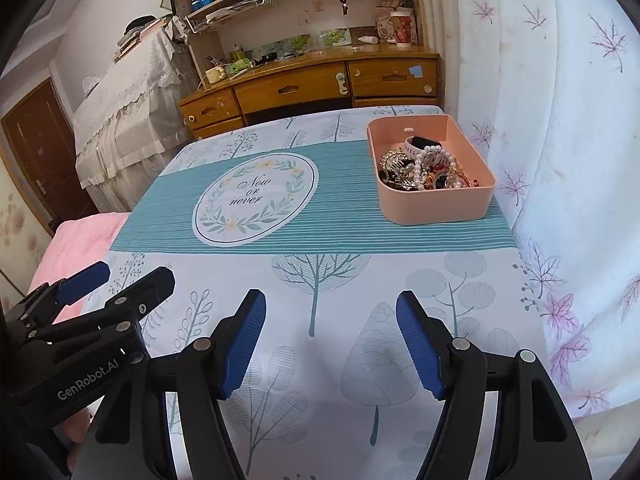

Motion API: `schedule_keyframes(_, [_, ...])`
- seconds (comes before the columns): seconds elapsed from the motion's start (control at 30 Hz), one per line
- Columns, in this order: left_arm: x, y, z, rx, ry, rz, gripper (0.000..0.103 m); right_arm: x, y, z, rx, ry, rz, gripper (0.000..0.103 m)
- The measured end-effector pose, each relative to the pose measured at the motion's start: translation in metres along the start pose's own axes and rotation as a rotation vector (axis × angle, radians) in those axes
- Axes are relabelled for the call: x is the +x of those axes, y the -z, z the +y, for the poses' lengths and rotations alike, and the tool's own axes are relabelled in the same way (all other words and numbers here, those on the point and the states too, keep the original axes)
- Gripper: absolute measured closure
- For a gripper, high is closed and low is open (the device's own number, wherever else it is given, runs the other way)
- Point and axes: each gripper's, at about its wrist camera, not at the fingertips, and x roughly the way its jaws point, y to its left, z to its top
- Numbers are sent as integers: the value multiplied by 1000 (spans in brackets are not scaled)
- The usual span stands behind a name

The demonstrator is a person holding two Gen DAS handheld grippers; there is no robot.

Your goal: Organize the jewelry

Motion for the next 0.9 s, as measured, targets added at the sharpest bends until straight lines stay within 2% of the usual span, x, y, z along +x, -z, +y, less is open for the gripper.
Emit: schedule_keyframes(0.9, [17, 4, 5, -26, 5, 42, 20, 4, 2, -1, 9, -4, 23, 34])
